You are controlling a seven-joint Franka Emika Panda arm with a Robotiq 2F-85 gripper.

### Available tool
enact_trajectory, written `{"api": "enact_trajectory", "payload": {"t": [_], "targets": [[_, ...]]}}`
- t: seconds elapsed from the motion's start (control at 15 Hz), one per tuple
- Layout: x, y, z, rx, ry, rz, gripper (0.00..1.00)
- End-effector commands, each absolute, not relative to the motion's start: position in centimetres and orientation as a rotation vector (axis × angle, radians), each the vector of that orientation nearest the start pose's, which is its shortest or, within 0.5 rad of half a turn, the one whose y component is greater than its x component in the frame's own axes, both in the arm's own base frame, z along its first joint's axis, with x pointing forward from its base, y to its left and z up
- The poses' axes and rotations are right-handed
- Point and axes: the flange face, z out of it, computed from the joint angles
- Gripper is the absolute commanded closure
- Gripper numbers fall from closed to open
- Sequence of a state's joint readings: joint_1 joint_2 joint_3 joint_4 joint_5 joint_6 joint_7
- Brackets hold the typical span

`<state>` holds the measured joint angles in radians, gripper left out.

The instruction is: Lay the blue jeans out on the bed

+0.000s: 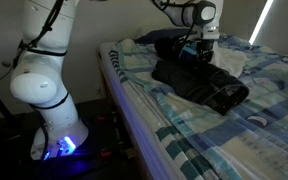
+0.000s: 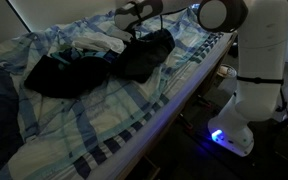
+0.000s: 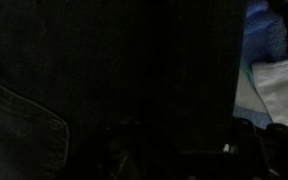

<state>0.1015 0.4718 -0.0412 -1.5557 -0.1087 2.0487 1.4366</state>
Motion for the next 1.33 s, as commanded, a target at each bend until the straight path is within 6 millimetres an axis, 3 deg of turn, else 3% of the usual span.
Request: {"api": "enact_trajectory", "payload": {"t": [0.0,0.27,0.47,0.87,1.27], "targets": [[68.6,3.9,37.8,-2.522,1.974,-0.091,0.66],[68.4,3.7,37.9,-2.508,1.986,-0.062,0.93],[68.4,3.7,38.2,-2.488,1.995,-0.043,0.99],[67.5,3.8,40.8,-2.488,1.991,-0.079,0.95],[64.5,3.1,44.1,-2.540,2.021,-0.098,0.95]]}}
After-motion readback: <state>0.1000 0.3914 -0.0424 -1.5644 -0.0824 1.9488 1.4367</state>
